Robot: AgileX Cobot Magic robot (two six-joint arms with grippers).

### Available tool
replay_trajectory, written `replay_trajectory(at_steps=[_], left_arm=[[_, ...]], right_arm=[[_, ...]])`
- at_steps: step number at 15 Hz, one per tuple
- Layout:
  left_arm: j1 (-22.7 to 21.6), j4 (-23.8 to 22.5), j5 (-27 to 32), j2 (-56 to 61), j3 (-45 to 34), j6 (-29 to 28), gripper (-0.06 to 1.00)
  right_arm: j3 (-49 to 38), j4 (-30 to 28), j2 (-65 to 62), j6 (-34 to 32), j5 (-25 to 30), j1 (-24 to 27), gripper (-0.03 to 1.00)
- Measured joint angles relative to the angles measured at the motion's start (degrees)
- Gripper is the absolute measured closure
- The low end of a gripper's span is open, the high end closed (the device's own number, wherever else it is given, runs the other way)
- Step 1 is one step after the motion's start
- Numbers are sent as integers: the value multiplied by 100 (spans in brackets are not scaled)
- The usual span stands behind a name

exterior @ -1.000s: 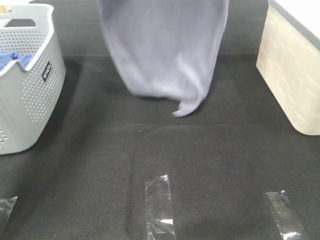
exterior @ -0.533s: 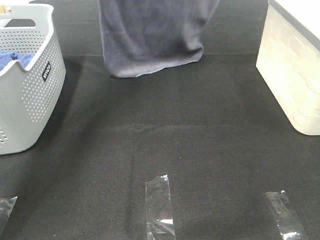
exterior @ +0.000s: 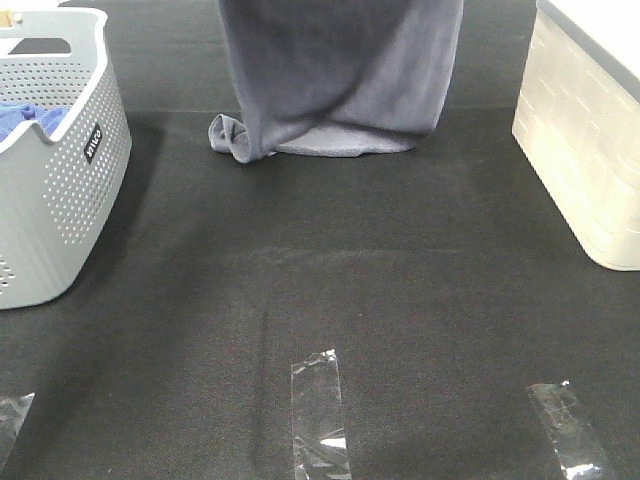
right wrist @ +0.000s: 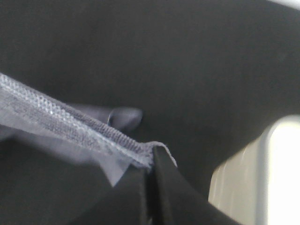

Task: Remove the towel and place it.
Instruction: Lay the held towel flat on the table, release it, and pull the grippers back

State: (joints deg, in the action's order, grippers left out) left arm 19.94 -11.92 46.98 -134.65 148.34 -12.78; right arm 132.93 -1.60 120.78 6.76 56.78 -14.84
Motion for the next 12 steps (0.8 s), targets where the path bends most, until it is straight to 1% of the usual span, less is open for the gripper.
replay_trajectory(at_steps=[2, 3, 4, 6, 9, 10, 12], left_arm=[[0, 327, 739, 0, 0, 74, 94], [0, 413, 1049, 0, 0, 74, 94], [0, 476, 1381, 0, 0, 74, 94], [-6, 659, 1925, 0, 0, 74, 94], [-40, 968, 2120, 6, 6, 74, 94], [-34, 1060, 2154, 6, 6, 86, 94], [103, 1066, 2206, 17, 0, 195, 94]], right_arm=[[-17, 212, 34, -6, 625, 11, 97], [-17, 332, 46, -6, 900, 17, 97], [-17, 435, 46, -6, 1049, 23, 97], [-57, 579, 46, -6, 1123, 40, 97], [-441, 768, -17, -11, 1203, 109, 97], [-722, 802, -120, -17, 1203, 126, 97], [-1369, 779, -435, -29, 1203, 143, 97]])
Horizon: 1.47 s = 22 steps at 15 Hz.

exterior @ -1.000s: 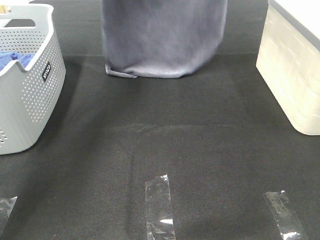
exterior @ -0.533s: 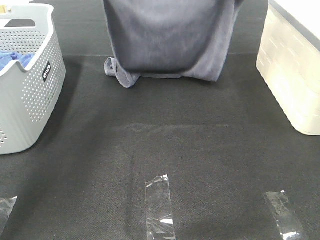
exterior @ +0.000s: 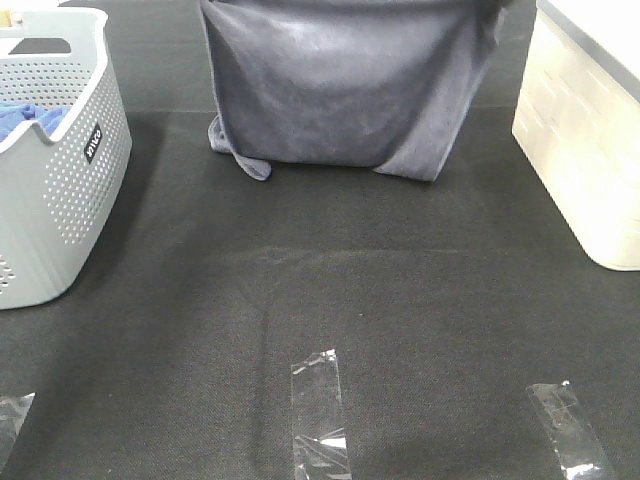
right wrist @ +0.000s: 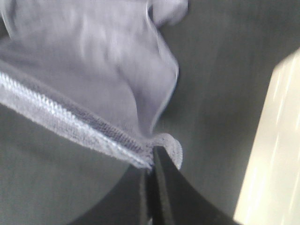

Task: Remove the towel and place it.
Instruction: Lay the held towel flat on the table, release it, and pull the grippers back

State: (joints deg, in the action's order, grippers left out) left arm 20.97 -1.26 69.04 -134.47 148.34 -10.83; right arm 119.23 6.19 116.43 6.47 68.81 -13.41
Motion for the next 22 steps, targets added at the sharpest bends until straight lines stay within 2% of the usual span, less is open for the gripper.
replay_trajectory(at_steps=[2, 4, 8, 10, 12, 16, 22], left_arm=[[241, -201, 6, 223, -350, 86, 94], [441, -395, 0, 699, -1175, 97, 94], [739, -453, -11, 1776, -3541, 97, 94], [951, -304, -46, 2613, -4916, -40, 94], [1089, -201, -97, 3140, -5661, -166, 94], [1684, -109, -246, 4246, -7122, -756, 94], [2916, 63, -361, 5076, -8514, -1885, 94]], right_arm=[[-665, -57, -367, 0, 34, 40, 97], [-1249, -17, -710, 0, 34, 57, 97], [-2384, 544, -1415, 0, 69, 57, 97], [-3065, 745, -1839, 0, 63, 52, 97], [-3822, 974, -2286, 0, 63, 46, 97], [-5615, 1329, -3495, 11, 52, 17, 97], [-7294, 1610, -5237, 17, 46, 11, 97]])
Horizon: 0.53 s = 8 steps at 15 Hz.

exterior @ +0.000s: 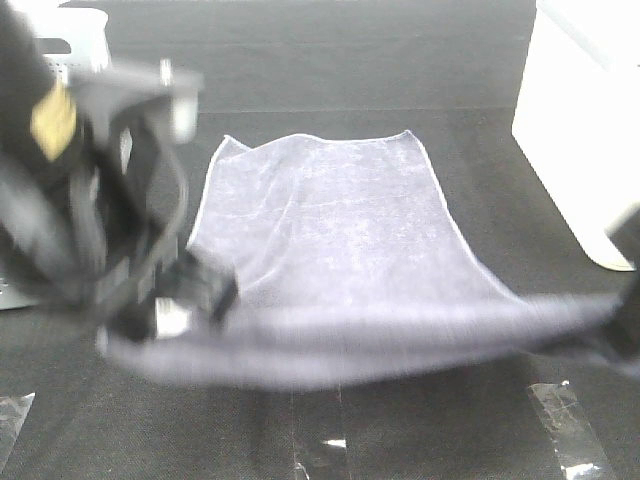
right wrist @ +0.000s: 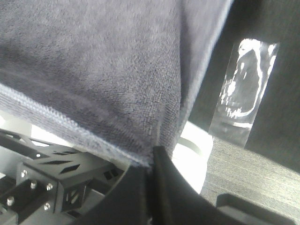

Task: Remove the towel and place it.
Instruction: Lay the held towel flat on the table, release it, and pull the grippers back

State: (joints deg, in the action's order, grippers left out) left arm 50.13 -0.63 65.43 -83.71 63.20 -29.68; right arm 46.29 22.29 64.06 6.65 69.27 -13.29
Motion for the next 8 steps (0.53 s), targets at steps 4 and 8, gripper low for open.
replay_trajectory(at_steps=[4, 8], left_arm=[[625, 355, 0, 34, -395, -344, 94], [1152, 556, -138, 74, -773, -974, 94]], right_arm=[[-550, 0, -825, -138, 23, 0, 97], [-997, 46, -1197, -246, 69, 0, 97]])
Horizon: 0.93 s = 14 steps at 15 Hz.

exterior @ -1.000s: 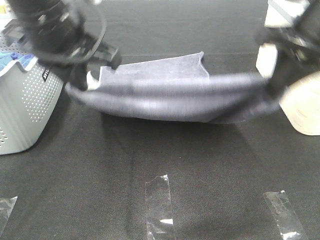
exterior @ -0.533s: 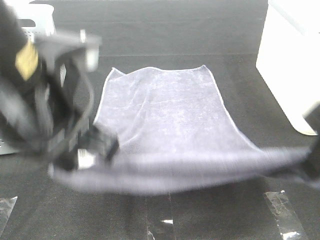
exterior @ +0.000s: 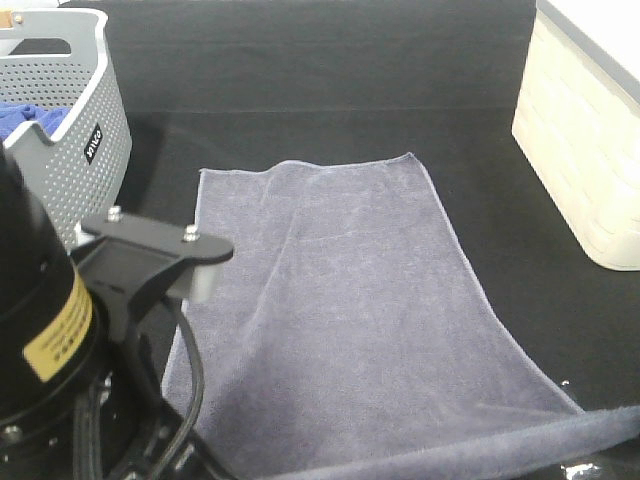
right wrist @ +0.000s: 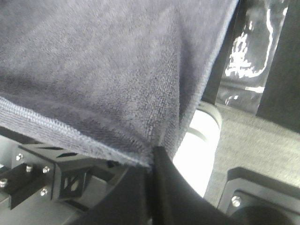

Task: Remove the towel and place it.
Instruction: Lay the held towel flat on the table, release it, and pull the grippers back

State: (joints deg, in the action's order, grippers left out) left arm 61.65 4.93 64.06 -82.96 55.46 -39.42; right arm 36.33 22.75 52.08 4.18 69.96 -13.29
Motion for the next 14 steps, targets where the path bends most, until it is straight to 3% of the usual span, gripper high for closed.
replay_trajectory(at_steps=[4, 5, 7, 9, 10, 12, 14], left_arm=[[6, 120, -74, 0, -115, -498, 94], [6, 69, 120, 0, -143, -544, 89], [6, 52, 401, 0, -201, -590, 64], [6, 52, 510, 0, -212, -573, 32], [6, 52, 510, 0, -212, -533, 23], [6, 46, 510, 0, -212, -498, 19], [6, -74, 516, 0, -212, -493, 19]], right_arm=[[-160, 63, 0, -29, 0, 0, 97], [-160, -120, 0, -34, -11, 6, 93], [-160, -327, 0, -40, -11, 29, 75], [-160, -413, 0, -40, -11, 40, 44], [-160, -413, 0, -40, -11, 46, 33], [-160, -418, 0, -40, -11, 46, 24], [-160, -418, 0, -40, -11, 46, 22]])
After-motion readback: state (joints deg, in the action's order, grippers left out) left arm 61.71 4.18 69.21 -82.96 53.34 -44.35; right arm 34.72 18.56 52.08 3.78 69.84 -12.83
